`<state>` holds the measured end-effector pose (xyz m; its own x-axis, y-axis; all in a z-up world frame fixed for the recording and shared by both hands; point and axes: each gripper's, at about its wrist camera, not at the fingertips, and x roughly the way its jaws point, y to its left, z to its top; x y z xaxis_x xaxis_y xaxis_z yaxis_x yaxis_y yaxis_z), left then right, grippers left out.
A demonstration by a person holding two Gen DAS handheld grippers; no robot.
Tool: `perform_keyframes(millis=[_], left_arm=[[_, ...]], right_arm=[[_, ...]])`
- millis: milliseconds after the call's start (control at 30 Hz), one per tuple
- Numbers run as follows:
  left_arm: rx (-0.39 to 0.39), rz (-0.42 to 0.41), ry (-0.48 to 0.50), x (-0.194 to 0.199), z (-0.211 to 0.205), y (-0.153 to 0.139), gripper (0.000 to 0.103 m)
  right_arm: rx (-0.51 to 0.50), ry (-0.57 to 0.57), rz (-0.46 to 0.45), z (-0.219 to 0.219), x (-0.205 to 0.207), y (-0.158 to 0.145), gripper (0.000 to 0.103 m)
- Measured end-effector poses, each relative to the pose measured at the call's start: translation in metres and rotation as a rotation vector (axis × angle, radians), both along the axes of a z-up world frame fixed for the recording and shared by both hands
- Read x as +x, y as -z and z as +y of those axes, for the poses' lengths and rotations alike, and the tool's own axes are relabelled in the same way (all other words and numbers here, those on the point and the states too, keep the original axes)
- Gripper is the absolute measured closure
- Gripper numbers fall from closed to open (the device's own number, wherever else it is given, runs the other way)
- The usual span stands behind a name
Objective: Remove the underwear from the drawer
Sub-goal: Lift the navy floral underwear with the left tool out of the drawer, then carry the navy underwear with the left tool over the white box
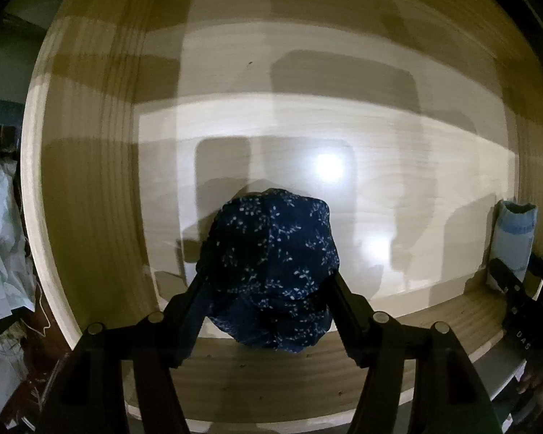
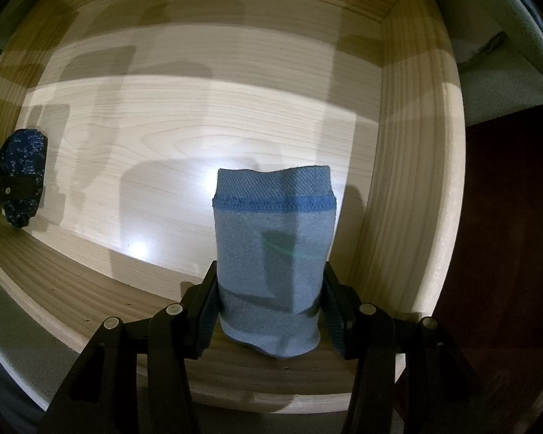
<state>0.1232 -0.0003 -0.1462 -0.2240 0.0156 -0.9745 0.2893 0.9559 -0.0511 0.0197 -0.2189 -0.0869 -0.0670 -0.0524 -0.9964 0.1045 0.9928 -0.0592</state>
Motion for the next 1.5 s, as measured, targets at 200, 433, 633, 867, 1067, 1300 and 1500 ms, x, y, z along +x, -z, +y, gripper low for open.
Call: perform_keyframes(millis=[200,433,633,867,1067,1300,1500], left_arm=[[0.008,-0.007,0.003,0.001,-0.001,-0.004,0.038],[0.006,-0.019,0.022,-0.004,-0.004,-0.010,0.058],[-0.004,-0.033,0.020,-0.006,-0.007,-0.015,0.068],[-0.047,-0.069,0.023,-0.012,-0.008,-0.039,0.069],[-0.077,-0.130,0.051,-0.020,-0.010,-0.073,0.069],[-0.103,-0.188,0.075,-0.030,-0.004,-0.110,0.069],[-0.137,-0.265,0.081,-0.035,0.004,-0.151,0.069]], right_arm=[[0.000,0.000,0.000,0.000,0.000,0.000,0.056],[0.000,0.001,0.000,0.000,0.000,0.001,0.055],[-0.001,0.000,0.001,0.001,-0.001,0.001,0.055],[-0.004,0.001,0.005,0.001,-0.003,0.002,0.055],[-0.006,-0.002,0.008,-0.001,-0.001,0.003,0.056],[-0.014,-0.006,0.014,0.001,-0.001,0.004,0.055],[-0.022,-0.009,0.019,0.000,0.000,0.007,0.055]])
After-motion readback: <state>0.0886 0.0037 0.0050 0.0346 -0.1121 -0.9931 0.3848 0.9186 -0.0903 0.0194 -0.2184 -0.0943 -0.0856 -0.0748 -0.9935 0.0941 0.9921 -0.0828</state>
